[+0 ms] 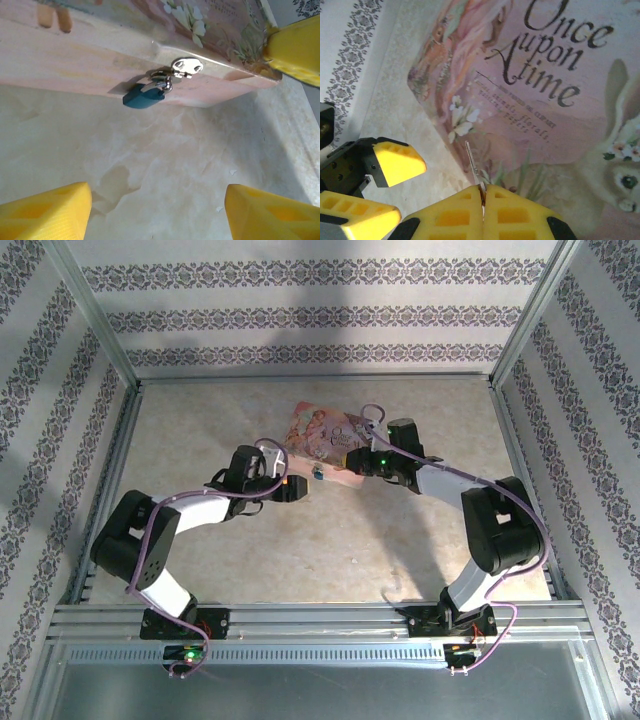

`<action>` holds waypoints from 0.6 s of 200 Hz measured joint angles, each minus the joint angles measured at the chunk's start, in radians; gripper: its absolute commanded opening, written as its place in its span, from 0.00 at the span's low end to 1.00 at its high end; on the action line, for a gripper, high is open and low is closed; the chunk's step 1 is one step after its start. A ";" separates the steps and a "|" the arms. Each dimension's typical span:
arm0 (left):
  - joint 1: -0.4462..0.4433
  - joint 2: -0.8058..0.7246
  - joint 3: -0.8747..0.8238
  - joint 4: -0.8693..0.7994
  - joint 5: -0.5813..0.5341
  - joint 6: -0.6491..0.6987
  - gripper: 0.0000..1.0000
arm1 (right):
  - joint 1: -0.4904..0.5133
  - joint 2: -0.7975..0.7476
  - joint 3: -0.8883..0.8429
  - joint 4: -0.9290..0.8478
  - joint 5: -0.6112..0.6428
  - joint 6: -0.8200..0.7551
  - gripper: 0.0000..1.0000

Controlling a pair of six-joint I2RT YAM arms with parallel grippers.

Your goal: Unlock the padlock with the key

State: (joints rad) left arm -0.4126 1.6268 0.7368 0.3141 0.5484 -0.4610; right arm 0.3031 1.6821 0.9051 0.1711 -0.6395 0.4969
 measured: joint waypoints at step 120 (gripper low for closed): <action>0.000 0.147 0.127 0.031 0.016 0.037 0.70 | 0.014 0.049 0.009 0.105 -0.002 0.017 0.00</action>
State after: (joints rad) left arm -0.4126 1.7741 0.8635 0.3447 0.5648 -0.4236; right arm 0.3168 1.7309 0.9142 0.2764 -0.6415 0.5140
